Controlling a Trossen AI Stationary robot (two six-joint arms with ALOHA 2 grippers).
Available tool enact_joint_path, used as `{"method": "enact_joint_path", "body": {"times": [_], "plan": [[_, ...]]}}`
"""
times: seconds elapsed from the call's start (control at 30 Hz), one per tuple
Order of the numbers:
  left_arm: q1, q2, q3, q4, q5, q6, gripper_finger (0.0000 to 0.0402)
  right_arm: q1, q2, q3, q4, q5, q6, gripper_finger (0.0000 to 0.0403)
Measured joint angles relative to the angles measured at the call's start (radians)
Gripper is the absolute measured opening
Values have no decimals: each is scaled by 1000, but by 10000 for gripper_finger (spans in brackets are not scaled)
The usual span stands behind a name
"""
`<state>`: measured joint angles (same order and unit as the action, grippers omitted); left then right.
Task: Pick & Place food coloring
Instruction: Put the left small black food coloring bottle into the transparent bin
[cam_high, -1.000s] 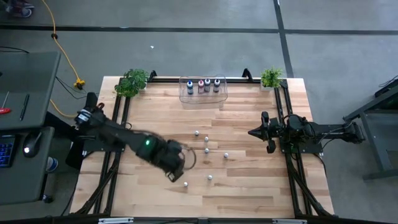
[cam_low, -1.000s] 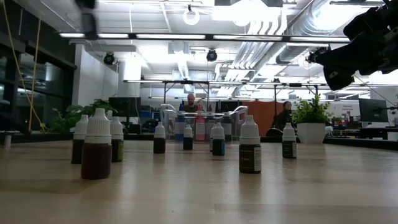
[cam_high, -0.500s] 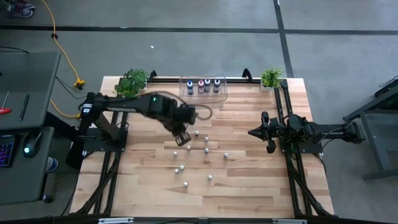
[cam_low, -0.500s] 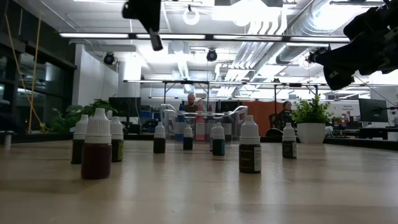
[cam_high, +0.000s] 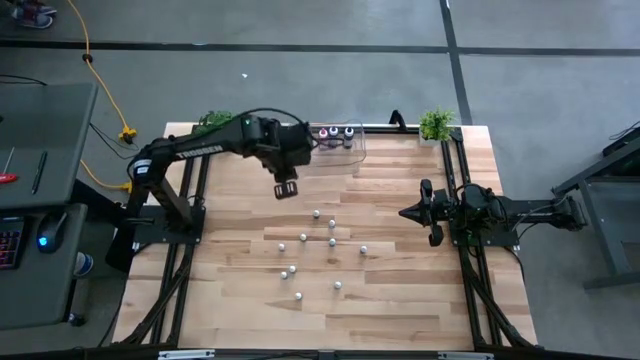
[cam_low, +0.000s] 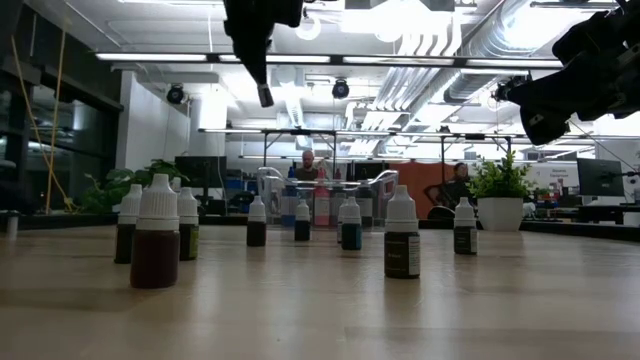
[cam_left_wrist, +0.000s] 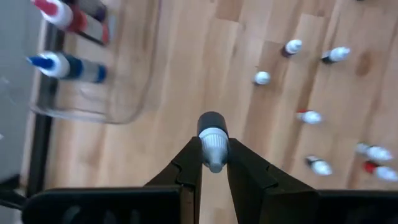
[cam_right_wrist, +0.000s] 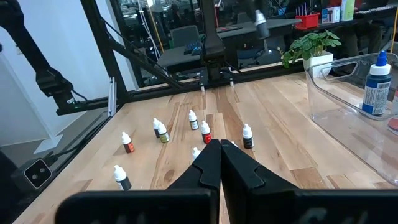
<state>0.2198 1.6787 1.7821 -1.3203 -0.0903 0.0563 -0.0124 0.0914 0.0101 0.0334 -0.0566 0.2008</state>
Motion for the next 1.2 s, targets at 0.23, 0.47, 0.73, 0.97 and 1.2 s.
{"method": "enact_joint_path", "body": {"times": [0.23, 0.47, 0.73, 0.97, 1.2], "plan": [[72, 30, 0, 64, -27, 167, 50, 0, 0, 0, 0, 0, 0, 0], [110, 118, 0, 138, -35, 228, 50, 0, 0, 0, 0, 0, 0, 0], [149, 218, 0, 222, -60, 226, 50, 0, 0, 0, 0, 0, 0, 0], [185, 275, -1, 254, -164, 192, 50, 0, 0, 0, 0, 0, 0, 0], [216, 319, 0, 273, -183, 126, 50, 0, 0, 0, 0, 0, 0, 0]]}}
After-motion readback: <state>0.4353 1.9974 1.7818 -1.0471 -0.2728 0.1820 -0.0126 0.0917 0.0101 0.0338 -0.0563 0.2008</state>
